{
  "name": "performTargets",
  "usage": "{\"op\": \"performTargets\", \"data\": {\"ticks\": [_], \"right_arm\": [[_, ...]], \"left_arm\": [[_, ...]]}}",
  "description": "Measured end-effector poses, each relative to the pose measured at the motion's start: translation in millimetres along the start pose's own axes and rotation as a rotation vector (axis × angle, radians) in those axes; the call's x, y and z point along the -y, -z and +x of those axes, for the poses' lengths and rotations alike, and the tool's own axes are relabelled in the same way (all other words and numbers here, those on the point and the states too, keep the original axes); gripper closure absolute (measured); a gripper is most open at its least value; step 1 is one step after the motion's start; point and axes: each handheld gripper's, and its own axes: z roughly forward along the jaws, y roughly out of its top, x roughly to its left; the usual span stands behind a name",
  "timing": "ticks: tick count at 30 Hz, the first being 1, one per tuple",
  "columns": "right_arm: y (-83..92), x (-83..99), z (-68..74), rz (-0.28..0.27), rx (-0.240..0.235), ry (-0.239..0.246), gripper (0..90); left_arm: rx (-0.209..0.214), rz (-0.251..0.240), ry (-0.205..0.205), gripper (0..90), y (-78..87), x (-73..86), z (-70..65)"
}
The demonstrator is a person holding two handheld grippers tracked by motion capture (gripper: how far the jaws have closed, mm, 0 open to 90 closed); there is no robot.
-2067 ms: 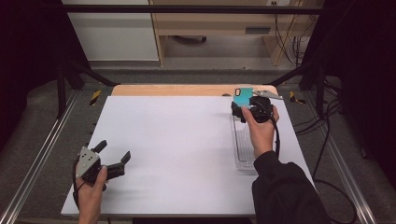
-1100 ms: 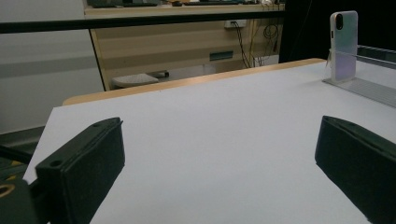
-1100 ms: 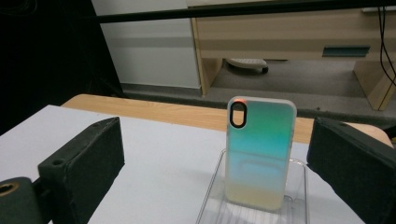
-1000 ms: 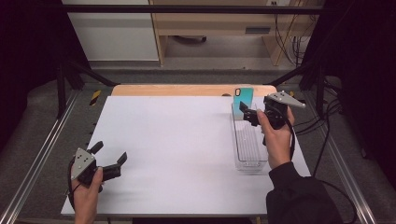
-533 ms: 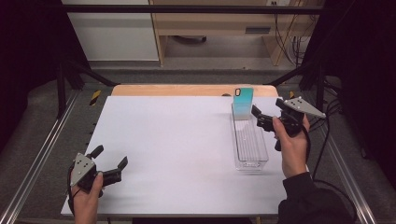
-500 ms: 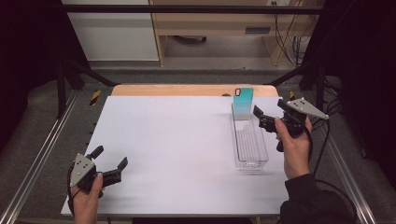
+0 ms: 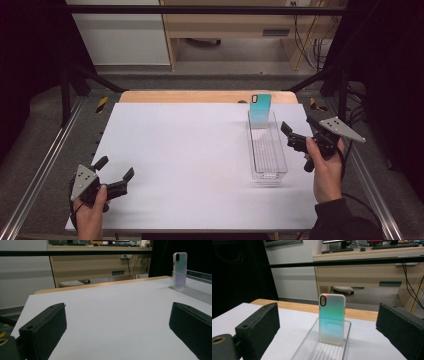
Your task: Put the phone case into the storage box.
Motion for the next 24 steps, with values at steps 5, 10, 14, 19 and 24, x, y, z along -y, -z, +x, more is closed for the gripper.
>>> {"op": "performTargets", "data": {"ticks": [5, 10, 14, 19, 24], "right_arm": [[4.9, 5.5, -1.6, -0.004, -0.006, 0.008, 5.3], [9.8, 8.5, -5.1, -0.006, 0.007, 0.028, 5.9], [13.8, 11.2, -7.7, -0.008, 0.009, 0.031, 5.9], [19.6, 16.1, -13.5, -0.017, 0.022, 0.039, 5.5], [24.3, 19.6, -18.1, -0.023, 0.029, 0.044, 5.0]], "left_arm": [[0.001, 0.002, -0.005, 0.8, 0.3, -0.2, -0.6], [0.002, 0.005, -0.005, 0.8, 0.2, 0.1, -1.3], [0.007, 0.007, -0.006, 0.8, -0.4, 0.3, -2.5], [0.008, 0.008, -0.009, 0.8, -0.2, 0.0, -2.1], [0.006, 0.007, -0.007, 0.8, 0.2, 0.0, -1.7]]}}
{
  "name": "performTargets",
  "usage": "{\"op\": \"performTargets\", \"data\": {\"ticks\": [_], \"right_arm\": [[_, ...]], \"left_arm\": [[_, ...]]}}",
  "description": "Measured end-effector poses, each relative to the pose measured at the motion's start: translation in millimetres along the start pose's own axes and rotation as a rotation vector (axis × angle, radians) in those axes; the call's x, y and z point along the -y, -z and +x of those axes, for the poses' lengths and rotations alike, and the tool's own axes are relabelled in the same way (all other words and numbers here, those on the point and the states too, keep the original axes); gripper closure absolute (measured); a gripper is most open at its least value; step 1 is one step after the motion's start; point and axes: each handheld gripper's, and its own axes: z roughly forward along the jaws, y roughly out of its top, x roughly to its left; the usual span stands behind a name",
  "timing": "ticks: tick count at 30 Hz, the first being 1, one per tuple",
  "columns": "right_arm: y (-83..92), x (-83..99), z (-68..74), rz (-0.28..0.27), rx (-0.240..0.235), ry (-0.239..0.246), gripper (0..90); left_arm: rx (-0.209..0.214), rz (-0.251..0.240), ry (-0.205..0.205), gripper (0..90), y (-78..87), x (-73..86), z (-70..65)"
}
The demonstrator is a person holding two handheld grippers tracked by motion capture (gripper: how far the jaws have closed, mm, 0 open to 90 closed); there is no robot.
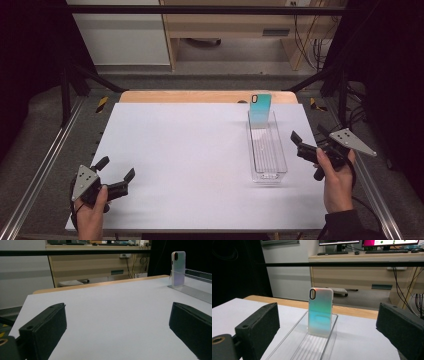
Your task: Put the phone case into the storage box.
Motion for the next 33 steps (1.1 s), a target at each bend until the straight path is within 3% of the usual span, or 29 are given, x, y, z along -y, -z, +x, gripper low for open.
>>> {"op": "performTargets", "data": {"ticks": [23, 33], "right_arm": [[19.3, 21.8, -7.4, 0.007, -0.018, 0.033, 3.6], [29.3, 36.3, -9.6, 0.012, -0.025, 0.029, 3.4]], "left_arm": [[0.003, 0.006, -0.001, 0.8, 3.4, 1.7, -2.1], [0.002, -0.004, 0.002, 0.8, 13.2, 2.0, -1.2]]}}
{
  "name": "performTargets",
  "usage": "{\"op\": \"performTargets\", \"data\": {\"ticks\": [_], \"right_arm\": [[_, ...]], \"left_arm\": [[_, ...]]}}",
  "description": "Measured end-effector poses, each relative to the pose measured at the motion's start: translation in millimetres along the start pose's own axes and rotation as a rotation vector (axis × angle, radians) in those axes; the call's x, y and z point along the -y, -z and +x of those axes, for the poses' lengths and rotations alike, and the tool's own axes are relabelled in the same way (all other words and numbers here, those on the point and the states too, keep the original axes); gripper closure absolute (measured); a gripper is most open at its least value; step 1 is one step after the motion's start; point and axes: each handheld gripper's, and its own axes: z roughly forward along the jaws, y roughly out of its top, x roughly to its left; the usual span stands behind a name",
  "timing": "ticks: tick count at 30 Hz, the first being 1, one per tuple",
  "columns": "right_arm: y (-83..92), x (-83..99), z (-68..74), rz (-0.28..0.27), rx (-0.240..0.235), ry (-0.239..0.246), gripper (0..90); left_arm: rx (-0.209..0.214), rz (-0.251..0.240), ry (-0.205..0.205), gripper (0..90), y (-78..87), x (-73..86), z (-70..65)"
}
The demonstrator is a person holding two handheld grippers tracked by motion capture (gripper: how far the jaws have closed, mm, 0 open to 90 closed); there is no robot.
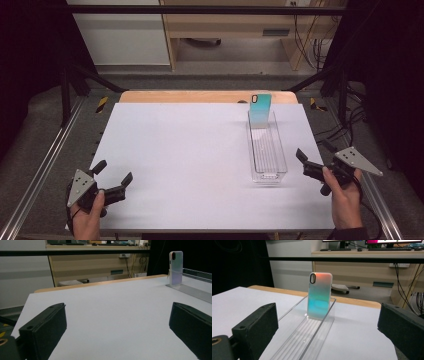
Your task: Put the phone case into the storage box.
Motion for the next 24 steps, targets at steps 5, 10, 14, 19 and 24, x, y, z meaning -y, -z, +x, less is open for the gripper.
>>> {"op": "performTargets", "data": {"ticks": [5, 10, 14, 19, 24], "right_arm": [[4.7, 6.8, -2.0, 0.001, -0.002, -0.011, 3.4], [9.1, 12.5, -2.4, 0.002, -0.006, -0.014, 3.3], [11.1, 17.9, -1.9, 0.010, -0.010, -0.009, 3.3], [12.9, 24.2, -1.1, 0.013, -0.015, -0.014, 3.3], [14.8, 29.3, -0.5, 0.018, -0.018, -0.017, 3.2]], "left_arm": [[0.001, -0.003, 0.002, 0.8, 1.3, -0.2, 0.4], [0.003, -0.004, 0.001, 0.8, 1.0, -0.2, -0.3], [0.005, -0.002, -0.002, 0.8, 0.7, -0.1, -0.4], [0.004, -0.002, -0.001, 0.8, 0.6, 0.0, -0.3], [0.005, 0.000, -0.002, 0.8, 0.3, 0.1, -0.6]]}}
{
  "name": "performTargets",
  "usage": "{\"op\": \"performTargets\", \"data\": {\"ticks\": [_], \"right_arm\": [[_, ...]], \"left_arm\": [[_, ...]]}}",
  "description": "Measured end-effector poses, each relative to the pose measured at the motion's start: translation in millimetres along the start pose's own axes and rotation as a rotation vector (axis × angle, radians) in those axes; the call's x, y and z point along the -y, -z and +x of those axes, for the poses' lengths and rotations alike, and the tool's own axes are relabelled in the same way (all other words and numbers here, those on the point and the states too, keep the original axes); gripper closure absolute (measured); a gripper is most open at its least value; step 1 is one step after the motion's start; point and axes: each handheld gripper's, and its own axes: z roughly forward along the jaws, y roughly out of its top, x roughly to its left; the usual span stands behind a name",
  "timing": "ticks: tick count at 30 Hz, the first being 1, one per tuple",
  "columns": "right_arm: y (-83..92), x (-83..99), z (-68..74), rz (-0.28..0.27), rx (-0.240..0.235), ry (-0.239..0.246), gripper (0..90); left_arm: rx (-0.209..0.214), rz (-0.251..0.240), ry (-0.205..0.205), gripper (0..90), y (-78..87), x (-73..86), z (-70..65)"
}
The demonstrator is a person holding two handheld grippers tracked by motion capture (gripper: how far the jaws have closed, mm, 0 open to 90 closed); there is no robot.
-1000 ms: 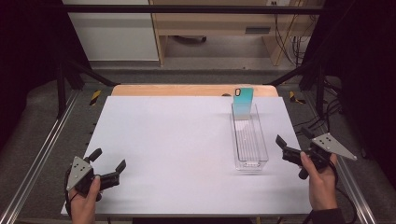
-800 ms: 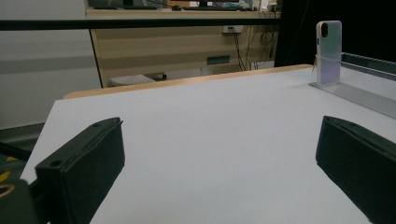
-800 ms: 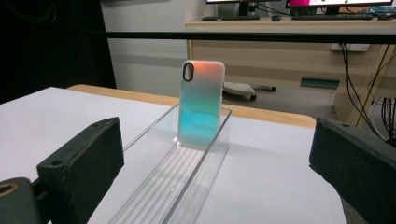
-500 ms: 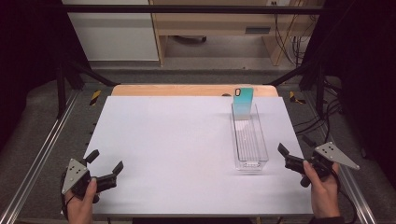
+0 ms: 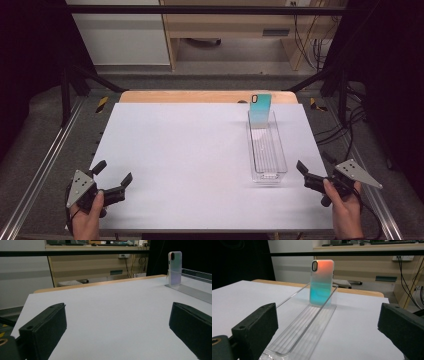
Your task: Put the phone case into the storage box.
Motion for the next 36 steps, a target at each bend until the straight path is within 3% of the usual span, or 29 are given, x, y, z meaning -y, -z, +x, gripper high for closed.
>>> {"op": "performTargets", "data": {"ticks": [12, 36], "right_arm": [[3.7, 14.5, 1.2, 0.004, -0.020, 0.001, 2.7], [-8.5, 33.1, 22.8, -0.012, -0.124, 0.036, 2.9]], "left_arm": [[0.005, 0.006, -0.005, 0.8, -0.8, 0.2, -0.7], [0.011, 0.011, -0.013, 0.8, -2.2, 0.4, -1.9]]}}
